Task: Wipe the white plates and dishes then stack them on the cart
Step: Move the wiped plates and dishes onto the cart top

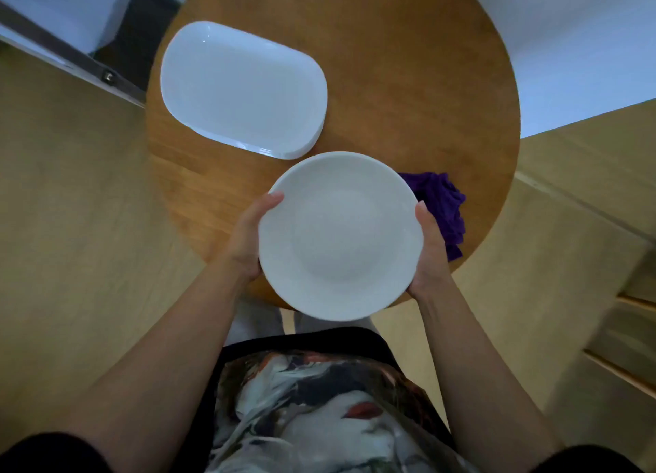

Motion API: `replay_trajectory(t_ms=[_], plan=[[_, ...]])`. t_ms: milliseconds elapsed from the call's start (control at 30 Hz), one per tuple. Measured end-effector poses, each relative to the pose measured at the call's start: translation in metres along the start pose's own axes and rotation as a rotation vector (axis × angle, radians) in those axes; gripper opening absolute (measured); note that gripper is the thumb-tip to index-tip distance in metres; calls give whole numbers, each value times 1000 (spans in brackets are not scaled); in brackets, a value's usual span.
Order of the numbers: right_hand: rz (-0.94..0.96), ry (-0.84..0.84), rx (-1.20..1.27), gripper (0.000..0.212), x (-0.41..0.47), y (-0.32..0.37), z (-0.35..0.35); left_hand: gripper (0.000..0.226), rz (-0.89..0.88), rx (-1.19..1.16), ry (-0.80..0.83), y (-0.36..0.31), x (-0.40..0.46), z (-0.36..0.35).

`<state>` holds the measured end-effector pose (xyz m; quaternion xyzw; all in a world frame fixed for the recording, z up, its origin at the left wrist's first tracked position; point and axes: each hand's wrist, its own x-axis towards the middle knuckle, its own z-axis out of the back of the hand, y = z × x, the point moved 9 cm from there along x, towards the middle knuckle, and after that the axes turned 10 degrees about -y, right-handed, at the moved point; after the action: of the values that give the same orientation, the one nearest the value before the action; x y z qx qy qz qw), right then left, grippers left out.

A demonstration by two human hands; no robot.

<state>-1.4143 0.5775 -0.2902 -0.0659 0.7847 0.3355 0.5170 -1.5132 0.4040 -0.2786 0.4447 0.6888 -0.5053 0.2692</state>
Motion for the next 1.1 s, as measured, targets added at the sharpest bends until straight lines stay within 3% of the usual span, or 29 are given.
replay_trajectory(t_ms=[233,433,867,1100], plan=[[9,6,-10,45,-17,6,-15,30,-43,37,-63,-15,-19,10],[72,44,-89,42,-65,17,-75,35,-128,25,-108,-60,-65,39],[195,97,-176,28,-170,-34,-303,27,-294,-8,-199,-212,-199,211],[241,234,-290,44,-194,-76,-453,30,-340,-92,-290,-289,-247,325]])
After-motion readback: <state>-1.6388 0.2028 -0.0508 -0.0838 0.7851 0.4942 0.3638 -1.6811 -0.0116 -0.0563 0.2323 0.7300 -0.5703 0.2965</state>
